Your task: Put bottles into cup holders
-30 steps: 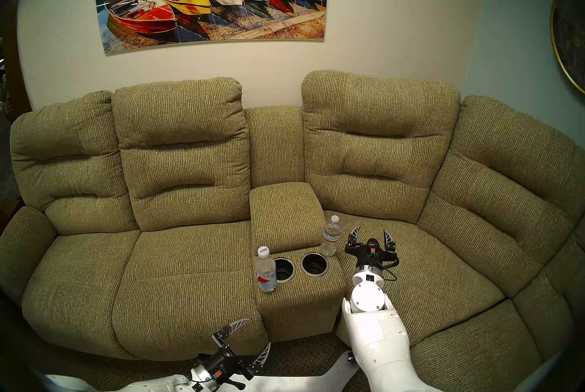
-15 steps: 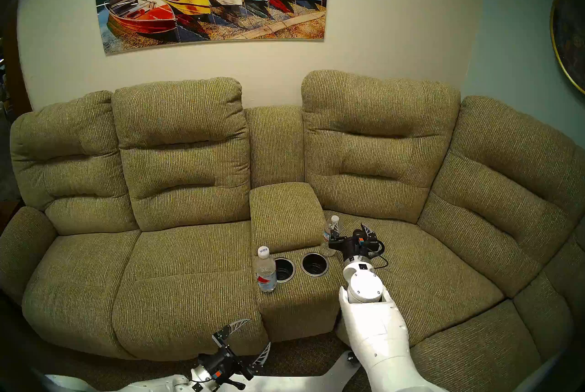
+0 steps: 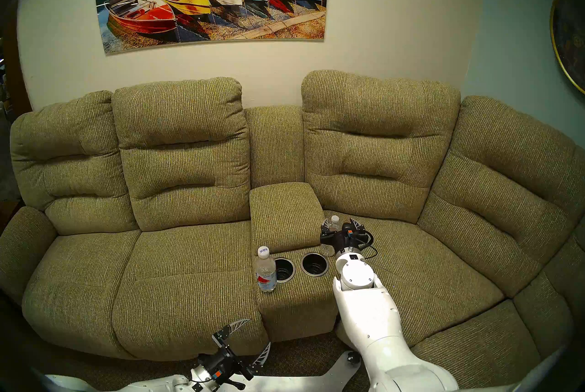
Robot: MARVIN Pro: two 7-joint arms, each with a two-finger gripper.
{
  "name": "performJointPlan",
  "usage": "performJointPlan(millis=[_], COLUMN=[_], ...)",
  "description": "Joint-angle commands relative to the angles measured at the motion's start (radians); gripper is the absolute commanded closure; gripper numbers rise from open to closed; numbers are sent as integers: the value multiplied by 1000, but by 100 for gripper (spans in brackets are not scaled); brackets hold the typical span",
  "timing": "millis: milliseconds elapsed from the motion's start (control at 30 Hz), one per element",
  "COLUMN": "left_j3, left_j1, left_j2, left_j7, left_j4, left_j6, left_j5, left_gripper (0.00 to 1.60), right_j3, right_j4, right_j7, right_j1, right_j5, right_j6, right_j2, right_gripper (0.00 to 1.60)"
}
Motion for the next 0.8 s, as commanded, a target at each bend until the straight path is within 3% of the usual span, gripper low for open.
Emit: performJointPlan(millis=[0, 567, 767], left_j3=[0, 0, 0], left_j1=[-1, -2, -2], left_j2=[-1, -2, -3], left_j7=[1, 0, 0], left_j4=[-7, -4, -4], left_j6=[-2, -2, -2], left_j5=[1, 1, 1], left_gripper=[0, 0, 0], right_j3=[-16, 3, 18], right_j4=[67, 291, 417], right_j7=[-34, -117, -141], right_j1=[96, 252, 320], right_j5=[-30, -49, -46], right_j6=[-62, 7, 26], right_j2=[-17, -67, -78], right_gripper=[0, 0, 0])
